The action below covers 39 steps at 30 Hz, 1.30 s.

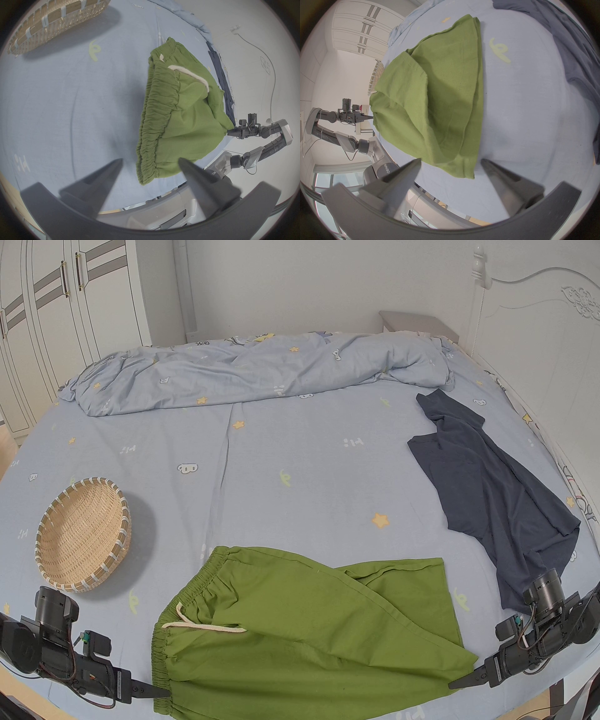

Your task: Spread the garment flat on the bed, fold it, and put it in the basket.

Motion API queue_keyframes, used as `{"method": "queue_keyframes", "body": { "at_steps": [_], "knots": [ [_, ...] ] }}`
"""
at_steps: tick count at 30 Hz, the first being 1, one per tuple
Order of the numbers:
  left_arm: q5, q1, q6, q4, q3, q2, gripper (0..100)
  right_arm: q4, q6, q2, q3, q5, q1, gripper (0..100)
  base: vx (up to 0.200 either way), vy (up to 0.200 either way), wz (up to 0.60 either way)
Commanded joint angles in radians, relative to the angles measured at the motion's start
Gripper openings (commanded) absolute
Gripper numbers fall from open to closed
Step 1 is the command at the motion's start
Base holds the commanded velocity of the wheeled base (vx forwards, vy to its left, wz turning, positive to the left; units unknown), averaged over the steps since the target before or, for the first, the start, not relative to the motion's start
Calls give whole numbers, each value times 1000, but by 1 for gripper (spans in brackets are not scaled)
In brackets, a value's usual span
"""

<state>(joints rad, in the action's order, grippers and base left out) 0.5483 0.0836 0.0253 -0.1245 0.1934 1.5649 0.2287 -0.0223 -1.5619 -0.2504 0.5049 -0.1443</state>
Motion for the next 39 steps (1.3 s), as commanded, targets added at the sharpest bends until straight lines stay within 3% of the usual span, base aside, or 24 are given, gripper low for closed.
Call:
{"method": "queue_keyframes", "body": {
  "at_steps": [1,10,16,19,22,24,27,34,39],
  "knots": [
    [9,8,1,-3,-2,3,100,1,-2,19,0,4,5,100,0,0,0],
    [21,111,-31,-3,37,-120,100,-3,-2,192,-38,3,54,100,0,0,0],
    [9,117,-268,16,224,-190,100,-9,-2,263,-141,1,98,100,0,0,0],
    [-2,62,-294,74,354,-174,100,-37,-1,261,-228,1,98,100,0,0,0],
    [-62,8,-311,138,474,-129,100,-74,-2,256,-290,0,97,100,0,0,0],
    [-142,-51,-392,158,606,-54,100,-94,-2,240,-342,0,91,100,0,0,0],
    [-160,-102,-461,155,739,40,100,-94,-2,195,-402,0,94,100,0,0,0],
    [-159,-209,-401,154,891,231,100,-94,-1,148,-415,-3,89,100,0,0,0],
    [-160,-246,-366,132,910,342,100,-94,-1,143,-408,-3,94,100,0,0,0]
  ]
}}
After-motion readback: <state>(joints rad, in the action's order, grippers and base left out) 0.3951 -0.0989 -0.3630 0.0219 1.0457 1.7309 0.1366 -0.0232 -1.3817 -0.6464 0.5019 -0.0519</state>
